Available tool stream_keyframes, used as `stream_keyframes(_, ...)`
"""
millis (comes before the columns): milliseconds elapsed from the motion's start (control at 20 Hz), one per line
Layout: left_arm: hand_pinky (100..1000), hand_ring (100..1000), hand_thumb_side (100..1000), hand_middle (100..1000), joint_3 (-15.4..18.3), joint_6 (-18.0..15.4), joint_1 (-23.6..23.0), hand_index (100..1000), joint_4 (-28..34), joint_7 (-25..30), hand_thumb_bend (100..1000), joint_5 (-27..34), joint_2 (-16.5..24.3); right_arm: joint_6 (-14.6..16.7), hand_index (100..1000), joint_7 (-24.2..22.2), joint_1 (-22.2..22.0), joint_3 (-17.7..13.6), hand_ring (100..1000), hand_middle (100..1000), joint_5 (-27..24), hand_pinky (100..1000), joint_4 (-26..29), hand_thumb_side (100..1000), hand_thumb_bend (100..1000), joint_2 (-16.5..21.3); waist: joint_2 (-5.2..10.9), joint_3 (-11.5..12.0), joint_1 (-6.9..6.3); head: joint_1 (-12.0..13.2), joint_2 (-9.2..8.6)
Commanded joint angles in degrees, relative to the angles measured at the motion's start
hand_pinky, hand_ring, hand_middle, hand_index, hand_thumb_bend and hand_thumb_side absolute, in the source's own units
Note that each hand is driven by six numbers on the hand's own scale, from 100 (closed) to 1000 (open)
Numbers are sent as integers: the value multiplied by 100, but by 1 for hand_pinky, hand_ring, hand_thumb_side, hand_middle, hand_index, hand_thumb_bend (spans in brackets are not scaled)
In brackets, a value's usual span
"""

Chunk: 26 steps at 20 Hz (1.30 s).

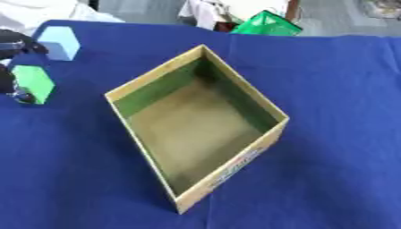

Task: Pick up objects on the table and place them in the box.

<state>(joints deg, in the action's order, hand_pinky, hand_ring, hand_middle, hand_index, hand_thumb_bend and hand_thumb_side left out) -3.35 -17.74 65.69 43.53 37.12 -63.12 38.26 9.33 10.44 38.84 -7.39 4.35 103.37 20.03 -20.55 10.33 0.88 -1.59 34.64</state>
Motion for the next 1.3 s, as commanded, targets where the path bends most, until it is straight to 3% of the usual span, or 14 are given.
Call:
stream_keyframes(50, 855, 890, 182, 882, 54, 44, 166, 955, 21, 133, 647, -46, 110, 16, 854, 19, 104, -23, 838, 618, -43, 821, 38, 1000, 180, 170, 101, 1, -11, 0, -70)
stream_keyframes(650, 775, 795, 161, 840, 135, 268, 132, 911, -198, 179, 575, -252, 109, 11, 854, 15, 80, -33, 838, 614, -83, 822, 31, 1000, 177, 166, 76, -24, -1, 46, -129)
stream_keyframes(850, 726, 733, 147, 754, 157, 291, 123, 841, -272, 42, 496, -330, 82, 12, 854, 7, 74, -36, 838, 613, -96, 823, 24, 1000, 175, 161, 75, -32, 10, 68, -148)
stream_keyframes(1050, 617, 579, 120, 627, 162, 194, 127, 745, -261, -134, 355, -172, 61, 13, 855, 7, 60, -41, 839, 613, -100, 823, 17, 1000, 175, 162, 87, -31, 11, 72, -135)
stream_keyframes(1100, 606, 570, 103, 612, 163, 168, 130, 734, -247, -181, 311, -122, 60, 12, 855, 7, 54, -43, 839, 613, -100, 824, 14, 1000, 174, 162, 92, -30, 10, 72, -130)
stream_keyframes(1300, 601, 569, 100, 610, 156, 127, 143, 734, -179, -293, 294, 85, 82, 12, 855, 14, 31, -52, 839, 613, -96, 824, 3, 1000, 173, 171, 119, -24, 3, 66, -105)
